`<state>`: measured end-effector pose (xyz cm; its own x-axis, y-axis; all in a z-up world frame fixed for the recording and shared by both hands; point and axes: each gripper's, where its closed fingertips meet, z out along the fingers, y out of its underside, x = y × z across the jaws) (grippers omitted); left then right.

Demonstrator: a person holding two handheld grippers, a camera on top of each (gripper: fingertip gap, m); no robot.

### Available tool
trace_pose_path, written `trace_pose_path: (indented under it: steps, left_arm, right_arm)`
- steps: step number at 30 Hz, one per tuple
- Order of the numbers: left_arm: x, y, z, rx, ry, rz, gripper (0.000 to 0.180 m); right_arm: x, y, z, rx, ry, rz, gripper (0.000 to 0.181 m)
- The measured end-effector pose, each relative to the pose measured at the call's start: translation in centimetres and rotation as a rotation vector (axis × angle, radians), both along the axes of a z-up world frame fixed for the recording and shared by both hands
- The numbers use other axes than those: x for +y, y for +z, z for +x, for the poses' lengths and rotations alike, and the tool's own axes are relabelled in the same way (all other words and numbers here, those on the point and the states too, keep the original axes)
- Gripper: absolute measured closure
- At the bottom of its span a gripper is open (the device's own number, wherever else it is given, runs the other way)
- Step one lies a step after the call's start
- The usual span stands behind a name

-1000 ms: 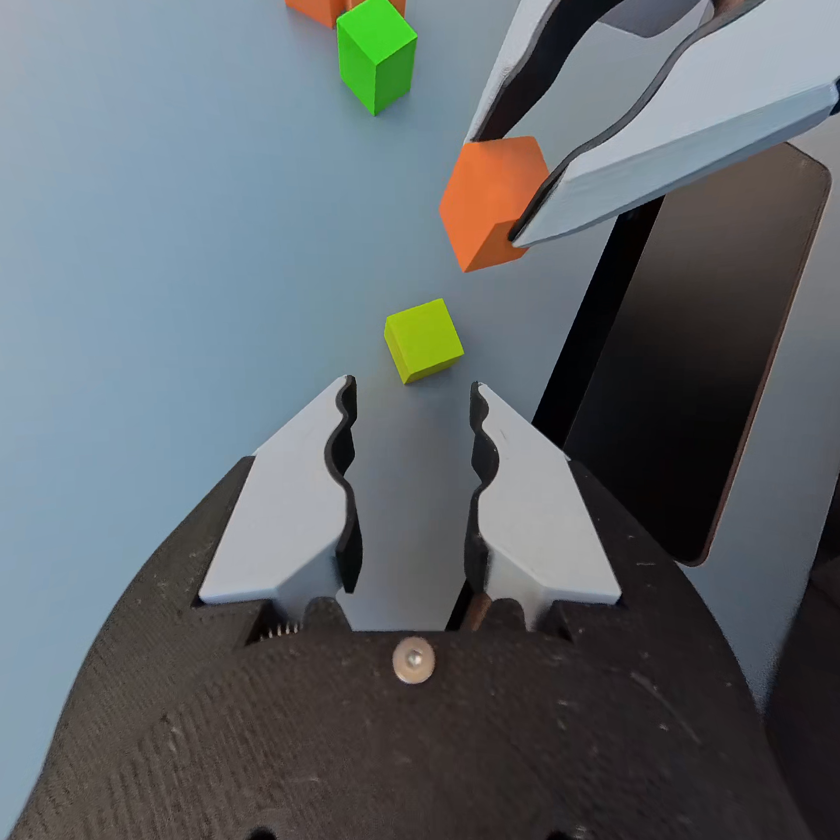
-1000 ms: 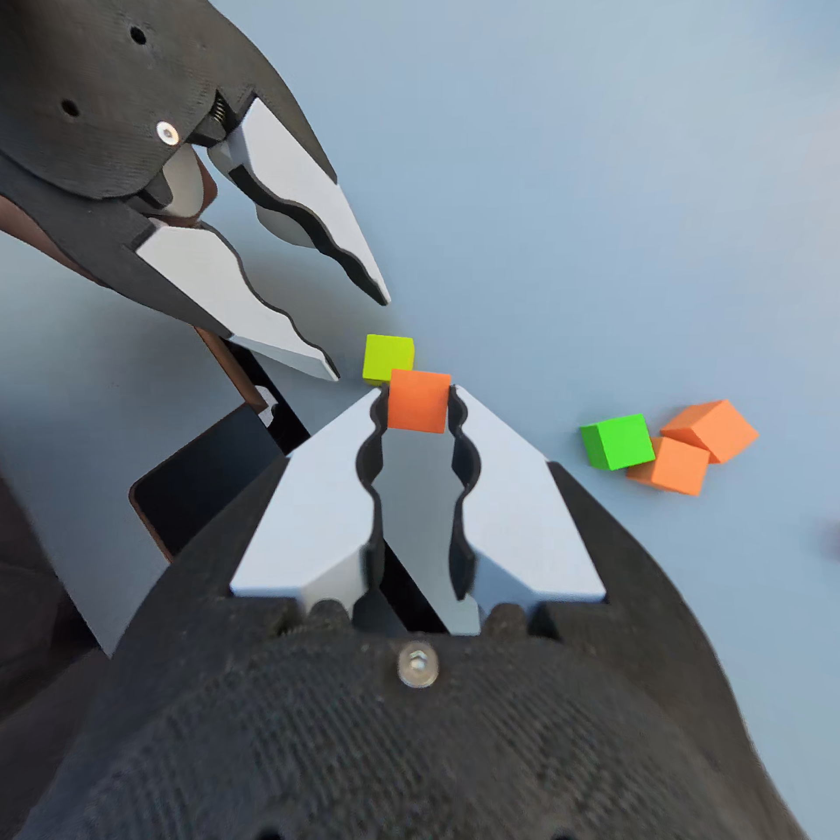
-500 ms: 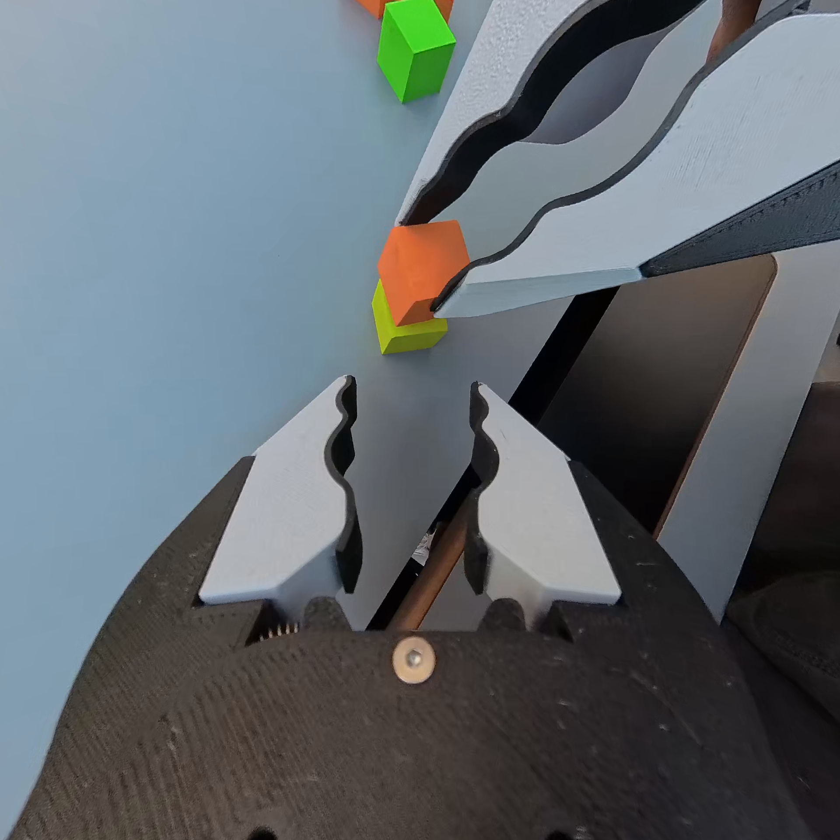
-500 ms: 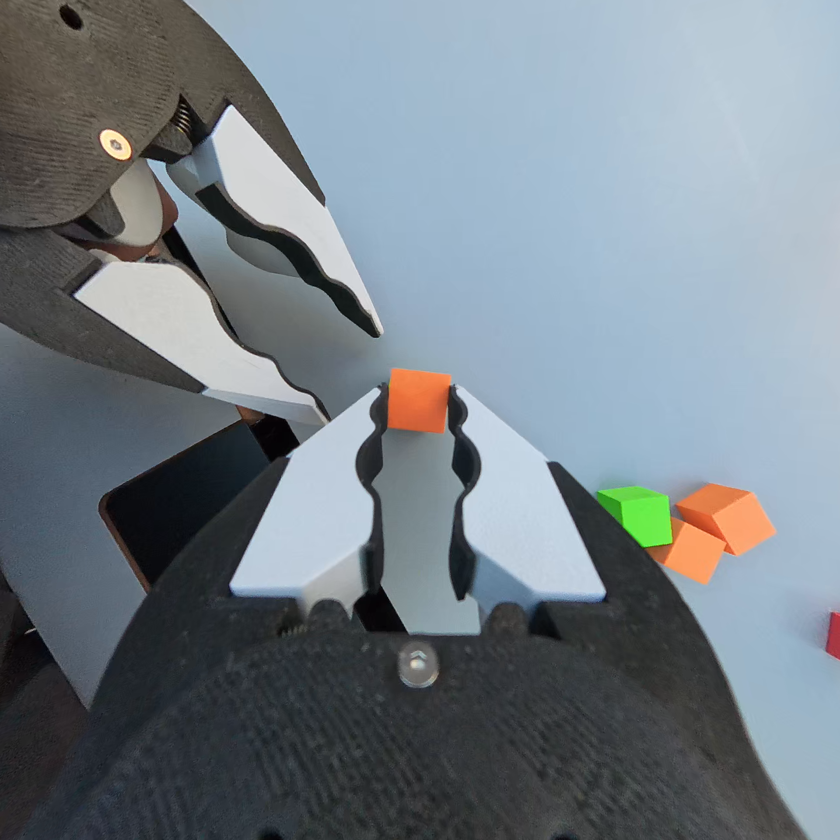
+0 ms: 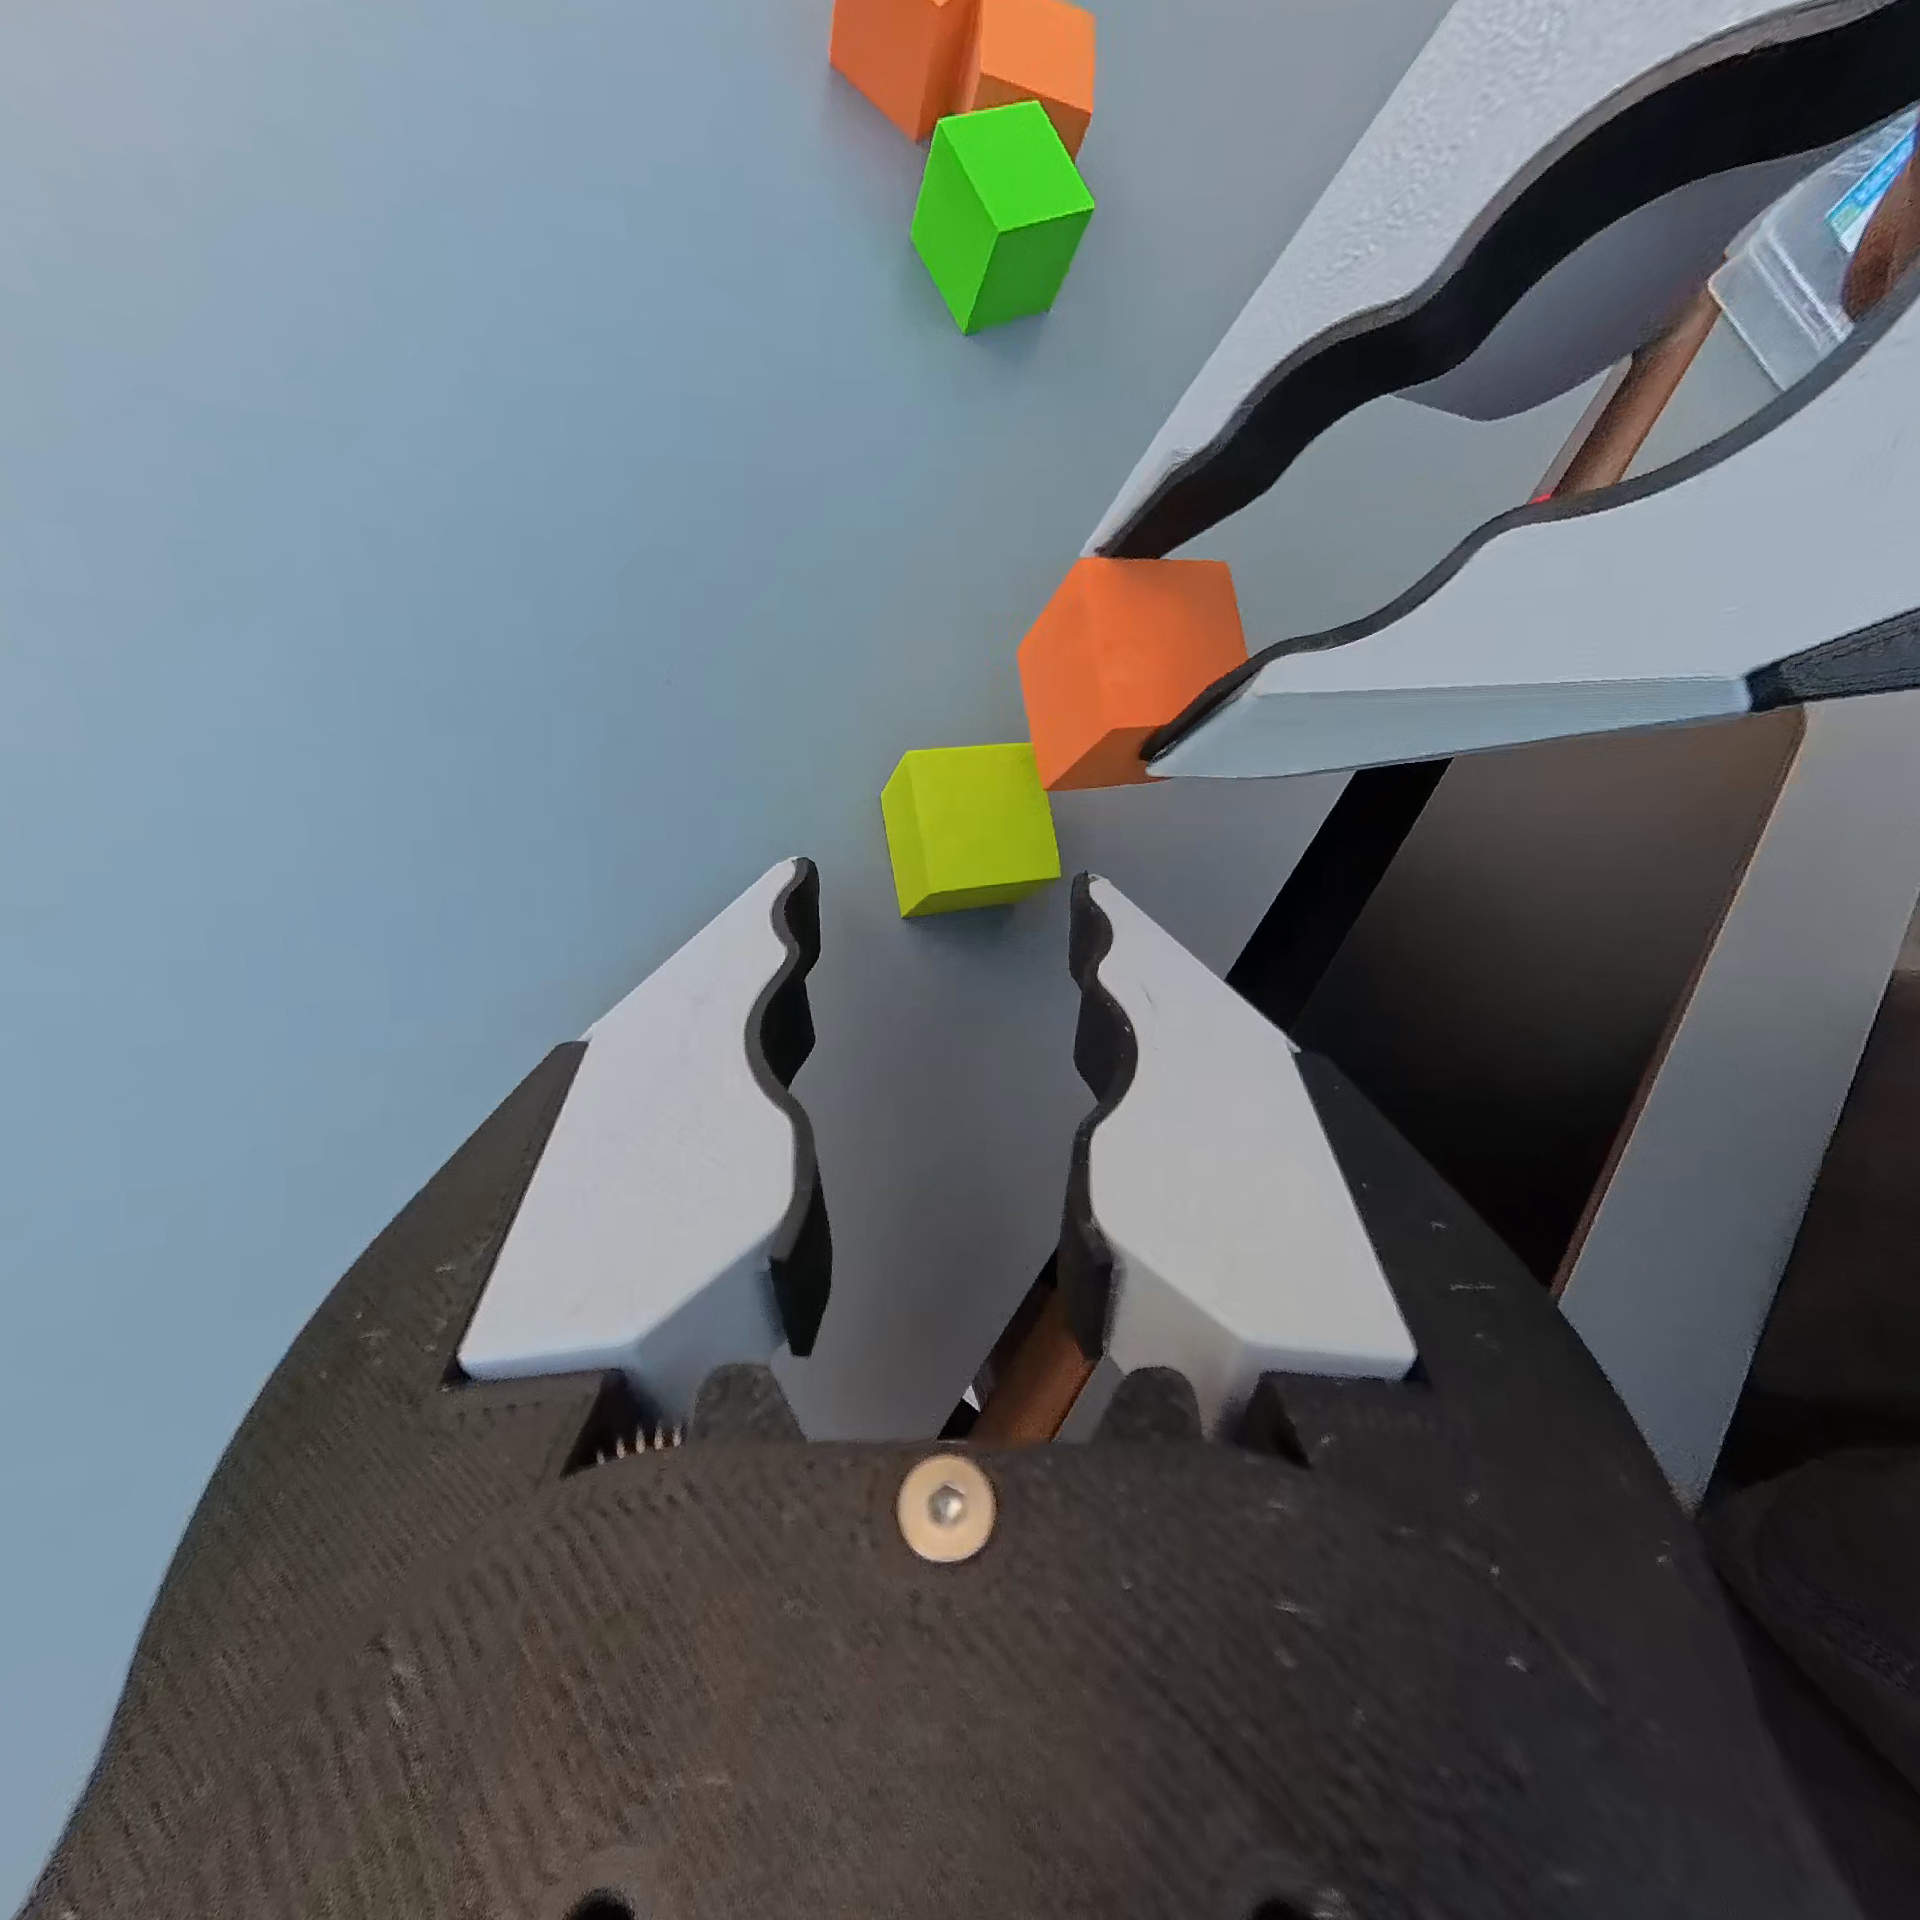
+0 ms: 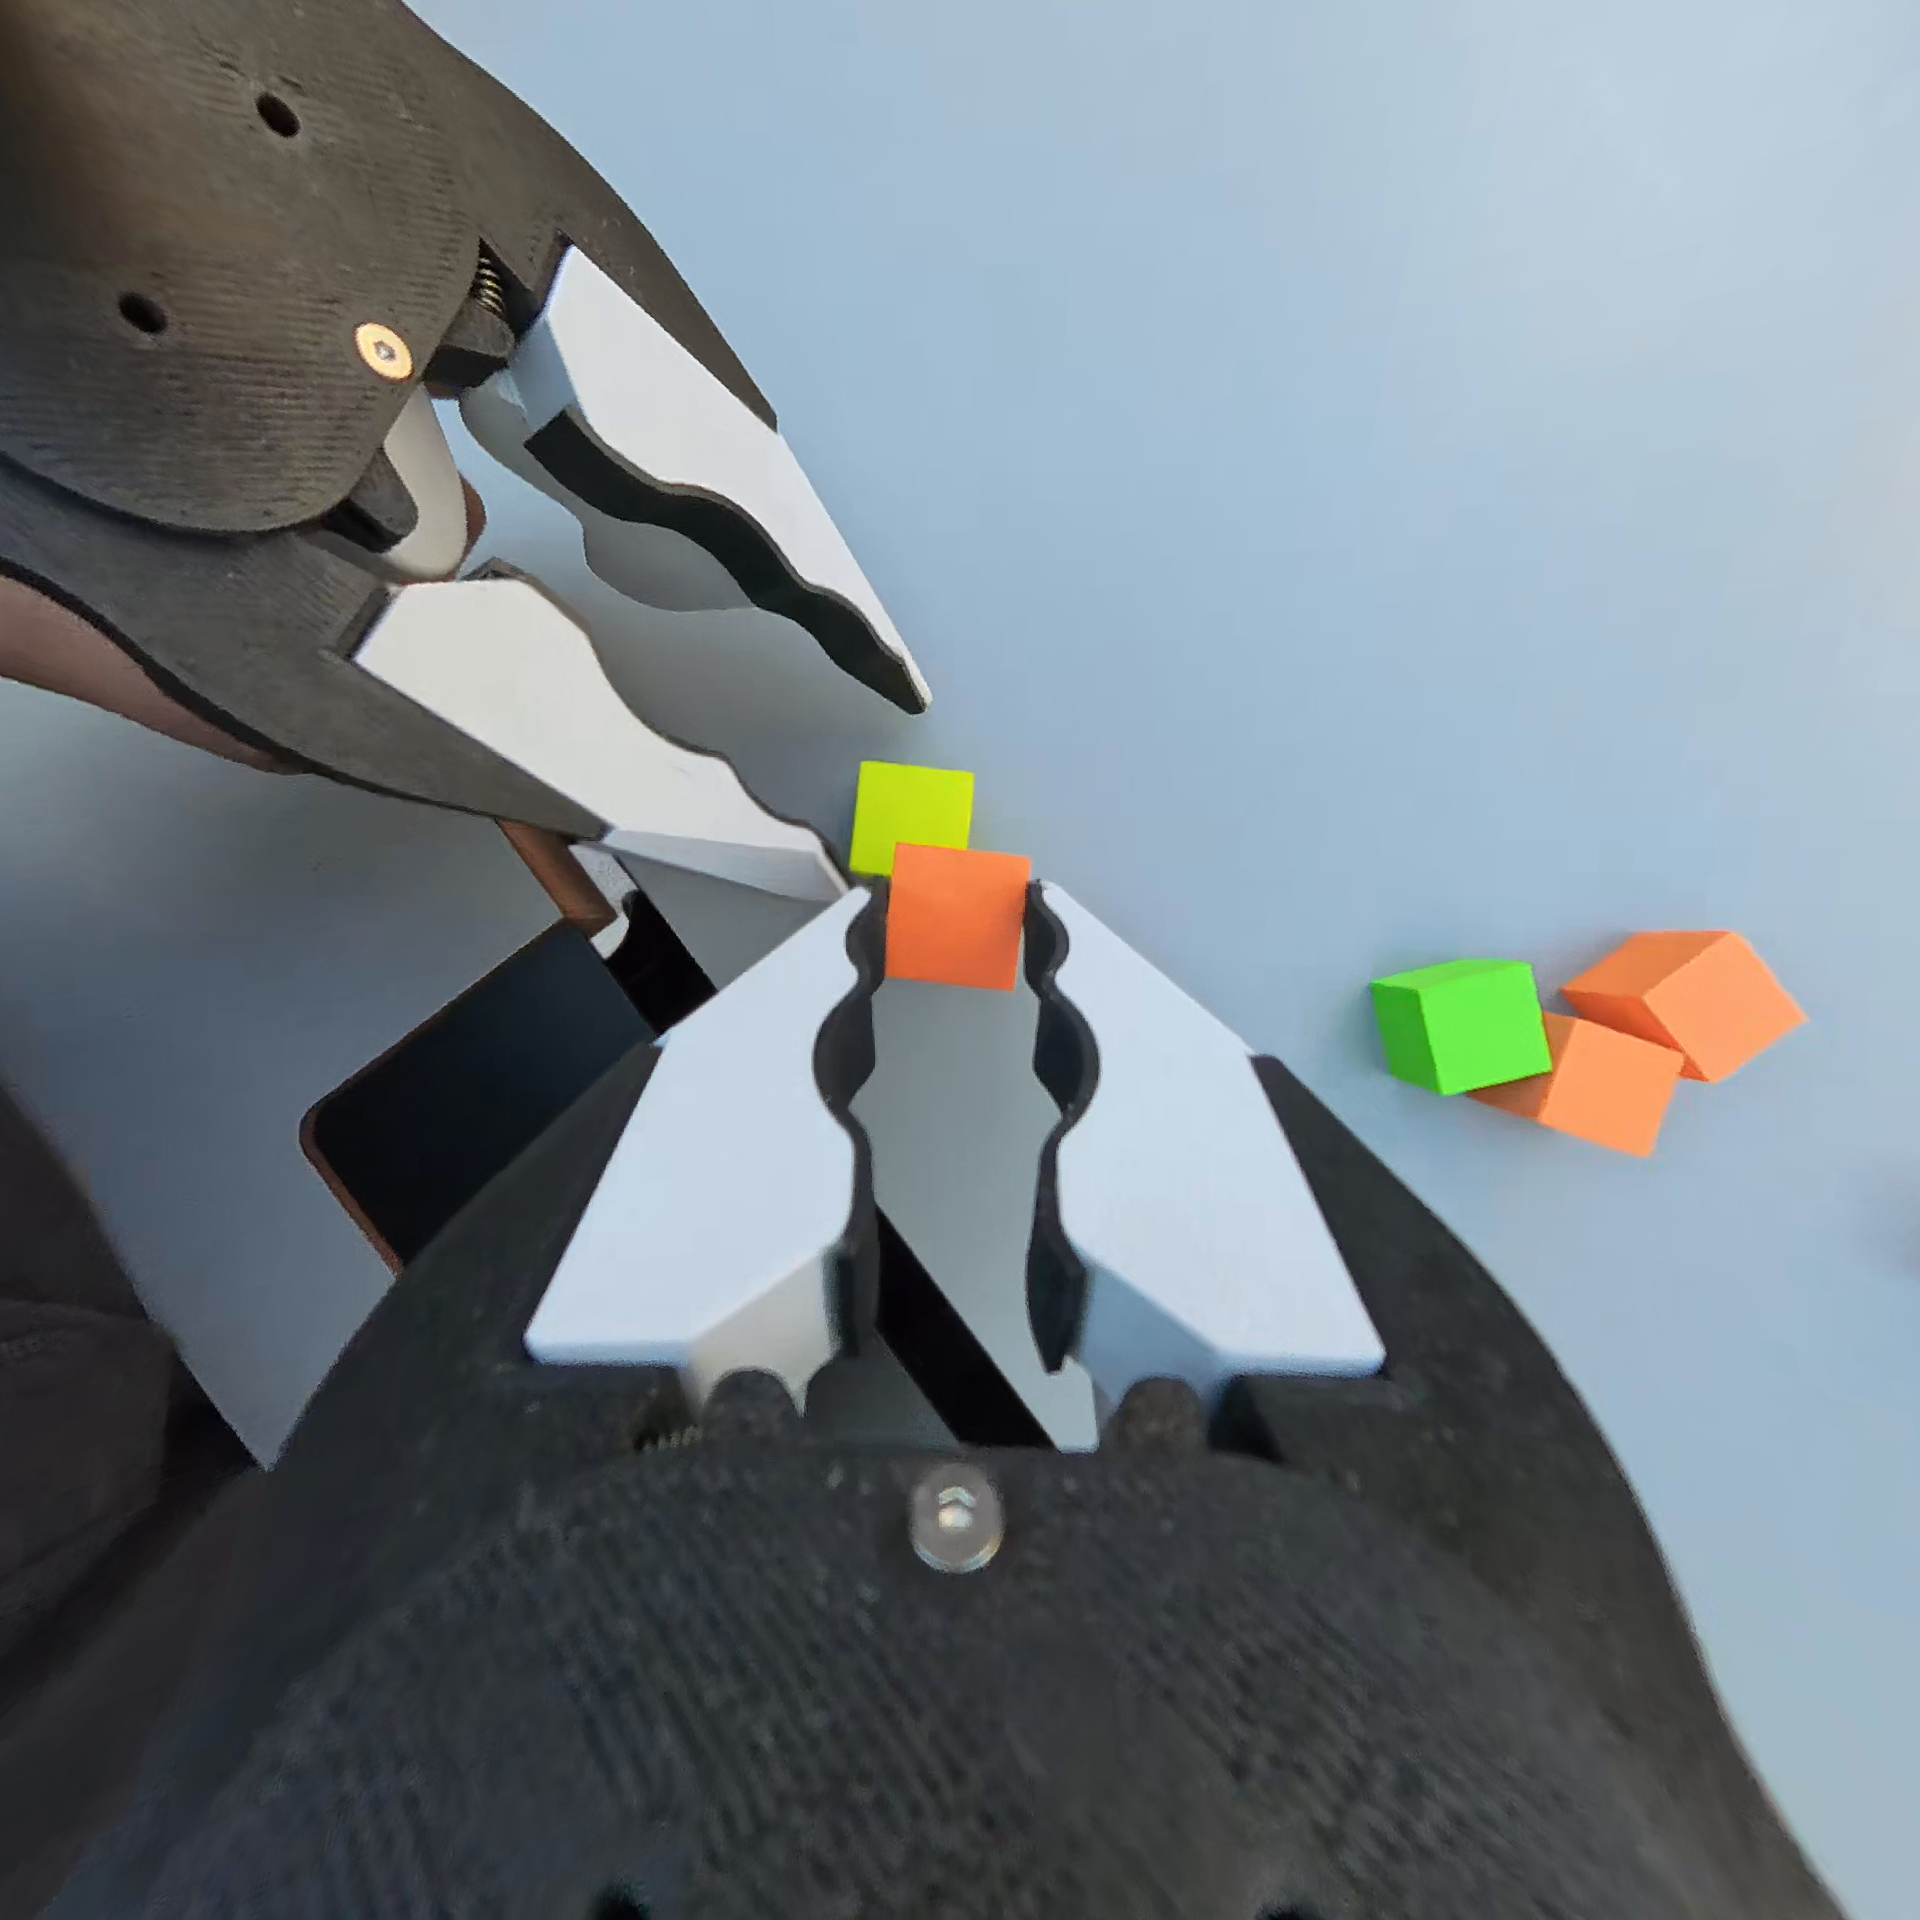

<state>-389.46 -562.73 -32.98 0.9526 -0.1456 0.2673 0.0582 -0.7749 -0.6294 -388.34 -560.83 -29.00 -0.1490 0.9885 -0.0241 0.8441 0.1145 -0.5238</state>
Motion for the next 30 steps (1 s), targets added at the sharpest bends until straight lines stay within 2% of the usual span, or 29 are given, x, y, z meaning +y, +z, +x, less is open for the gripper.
trace_pose_path:
  steps: [5,12,18,30]
  left_arm:
    - [0.8,-0.2,-0.8,0.008,0.040,-0.003,0.153]
    - [1.9,-0.3,-1.3,0.001,0.076,-0.011,0.151]
    - [1.3,-0.1,-1.6,0.007,0.091,-0.015,0.140]
    - [-1.6,0.2,-2.2,-0.077,0.206,-0.023,0.140]
  right_arm:
    - [0.8,-0.4,1.8,-0.010,-0.071,-0.020,0.156]
    - [1.7,-0.3,1.8,0.003,-0.094,-0.010,0.156]
    - [2.0,0.6,-0.3,0.042,0.006,0.010,0.156]
    - [0.7,-0.5,-3.6,-0.012,0.080,0.018,0.156]
